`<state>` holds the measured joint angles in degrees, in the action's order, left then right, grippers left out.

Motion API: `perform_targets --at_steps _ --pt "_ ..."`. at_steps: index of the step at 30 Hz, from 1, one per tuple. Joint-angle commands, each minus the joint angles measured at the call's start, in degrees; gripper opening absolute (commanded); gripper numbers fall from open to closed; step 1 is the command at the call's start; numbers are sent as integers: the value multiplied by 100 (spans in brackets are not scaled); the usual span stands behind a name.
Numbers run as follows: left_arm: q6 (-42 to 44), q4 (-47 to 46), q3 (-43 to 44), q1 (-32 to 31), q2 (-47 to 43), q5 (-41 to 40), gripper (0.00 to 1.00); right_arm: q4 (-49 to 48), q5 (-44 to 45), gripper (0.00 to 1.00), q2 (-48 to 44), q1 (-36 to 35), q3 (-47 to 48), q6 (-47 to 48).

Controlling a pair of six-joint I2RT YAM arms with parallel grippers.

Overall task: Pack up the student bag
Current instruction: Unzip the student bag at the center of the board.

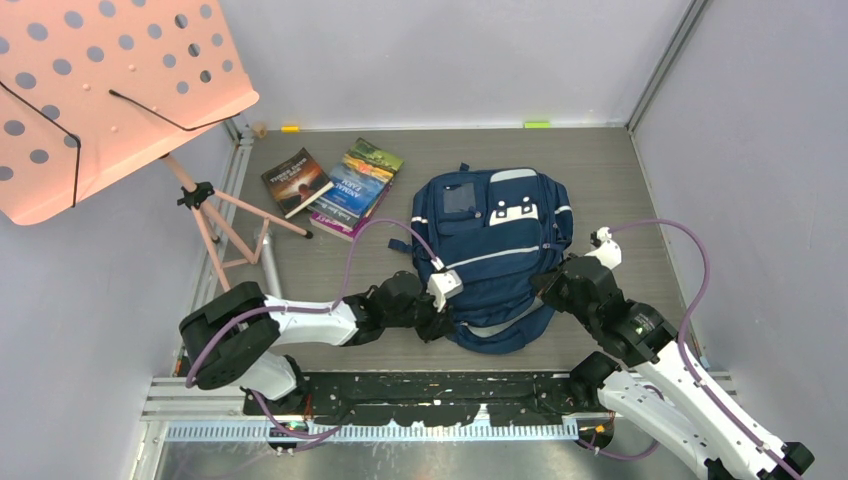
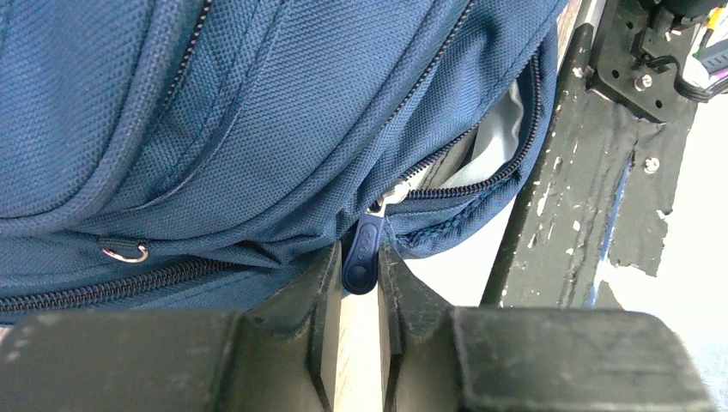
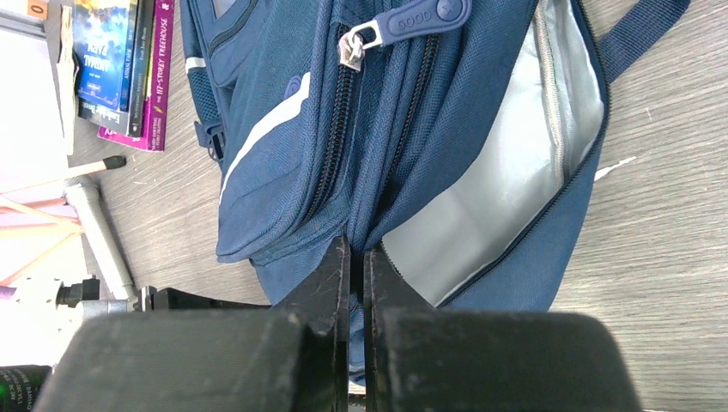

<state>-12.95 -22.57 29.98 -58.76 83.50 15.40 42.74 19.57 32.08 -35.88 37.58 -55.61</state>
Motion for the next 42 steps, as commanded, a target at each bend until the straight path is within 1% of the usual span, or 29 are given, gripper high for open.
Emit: perform_targets --at_steps 1,4,7,10,14,15,17,21,25,29,32,35,42 --pt "16 -230 146 3 -11 -304 14 -819 4 1 -148 -7 64 -39" --pt "-43 -108 119 -1 -76 -355 4 -816 71 1 -206 -7 40 -35" --pt "-107 66 69 -2 -199 -508 0 -688 250 1 -272 -6 80 9" --pt "-146 286 -39 1 -444 -883 0 -466 479 1 -352 -6 204 88" --pt "-64 760 -106 1 -783 -1464 0 -180 999 1 -500 -7 394 201" --pt "-37 895 -106 -3 -851 -1708 0 -144 1102 1 -566 -7 453 223" --pt "41 1102 -145 1 -1042 -1849 0 -52 1288 1 -643 -7 566 267" --pt "220 1160 -330 5 -1410 -2235 0 93 1588 1 -766 -6 776 352" --pt "363 1136 -405 71 -1535 -2670 0 140 1727 1 -823 -7 938 435" --pt "519 927 -340 341 -1398 -2735 0 142 1696 1 -815 -7 1082 489" --pt "535 807 -142 819 -1230 -2570 0 115 1590 1 -844 -7 1196 490" --pt "592 524 60 1105 -1046 -2416 0 119 1485 1 -844 -7 1302 501" --pt "746 -125 619 1858 -70 -1951 0 122 1262 1 -704 -7 1502 576"
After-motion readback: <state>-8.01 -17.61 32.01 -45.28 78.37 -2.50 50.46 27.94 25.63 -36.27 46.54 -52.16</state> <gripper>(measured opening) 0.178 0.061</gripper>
